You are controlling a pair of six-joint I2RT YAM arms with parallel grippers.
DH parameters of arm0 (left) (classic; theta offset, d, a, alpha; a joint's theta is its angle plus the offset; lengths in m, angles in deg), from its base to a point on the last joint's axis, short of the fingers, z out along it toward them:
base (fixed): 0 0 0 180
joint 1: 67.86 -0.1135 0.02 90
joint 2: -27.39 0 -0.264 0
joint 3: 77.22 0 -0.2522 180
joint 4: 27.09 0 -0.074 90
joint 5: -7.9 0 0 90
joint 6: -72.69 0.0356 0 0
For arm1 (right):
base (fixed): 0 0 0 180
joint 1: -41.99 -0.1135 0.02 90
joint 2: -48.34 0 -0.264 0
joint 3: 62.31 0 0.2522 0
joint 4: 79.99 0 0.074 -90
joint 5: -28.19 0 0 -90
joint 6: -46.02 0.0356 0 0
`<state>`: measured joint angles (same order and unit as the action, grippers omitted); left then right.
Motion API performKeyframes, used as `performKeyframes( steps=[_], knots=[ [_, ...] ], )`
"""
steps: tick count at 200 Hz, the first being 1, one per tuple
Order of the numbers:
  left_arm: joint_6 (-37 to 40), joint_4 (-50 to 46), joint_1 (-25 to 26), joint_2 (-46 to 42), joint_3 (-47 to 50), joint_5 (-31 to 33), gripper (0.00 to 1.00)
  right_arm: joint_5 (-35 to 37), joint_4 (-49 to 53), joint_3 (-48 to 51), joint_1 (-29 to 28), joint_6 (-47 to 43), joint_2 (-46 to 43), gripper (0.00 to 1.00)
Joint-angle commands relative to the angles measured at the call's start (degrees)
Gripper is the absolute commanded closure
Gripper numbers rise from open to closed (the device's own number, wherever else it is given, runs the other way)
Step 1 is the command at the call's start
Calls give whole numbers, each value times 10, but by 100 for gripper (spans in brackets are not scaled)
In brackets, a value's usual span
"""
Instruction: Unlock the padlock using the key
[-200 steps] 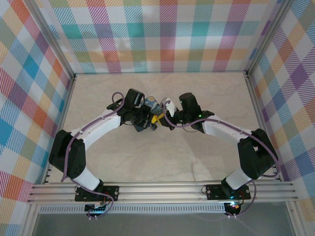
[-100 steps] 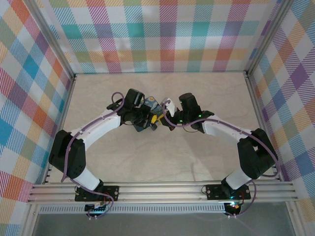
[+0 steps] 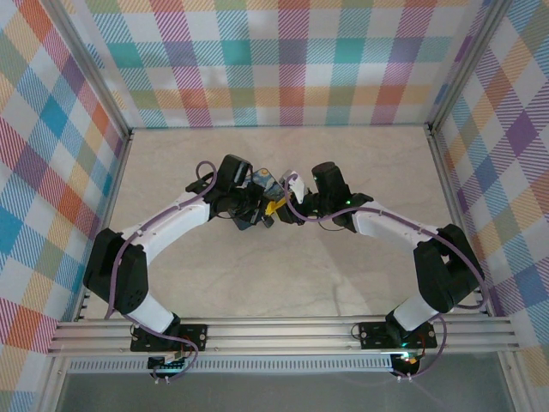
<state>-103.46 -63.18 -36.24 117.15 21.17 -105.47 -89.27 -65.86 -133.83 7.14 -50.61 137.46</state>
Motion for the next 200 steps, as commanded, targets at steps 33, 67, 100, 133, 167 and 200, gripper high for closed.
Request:
performKeyframes(
  steps=[33, 67, 100, 133, 167, 200],
  knots=[
    [1, -9, 0, -29, -6, -1, 100, 22, 19, 6, 5, -16, -2, 76],
    [0, -6, 0, -30, -3, -2, 100, 20, 2, 12, 7, -7, -7, 88],
    [2, -14, -1, -34, 0, 3, 100, 14, -1, 12, 8, -8, -11, 100],
    [5, -29, -7, -45, 5, 19, 100, 5, 16, 7, 7, -16, -13, 100],
    [36, -78, -18, -58, -2, 47, 71, -9, 20, 9, 10, -8, -21, 100],
    [66, -96, -41, -78, 14, 66, 65, -33, 20, 8, 17, 4, -25, 100]
  ],
)
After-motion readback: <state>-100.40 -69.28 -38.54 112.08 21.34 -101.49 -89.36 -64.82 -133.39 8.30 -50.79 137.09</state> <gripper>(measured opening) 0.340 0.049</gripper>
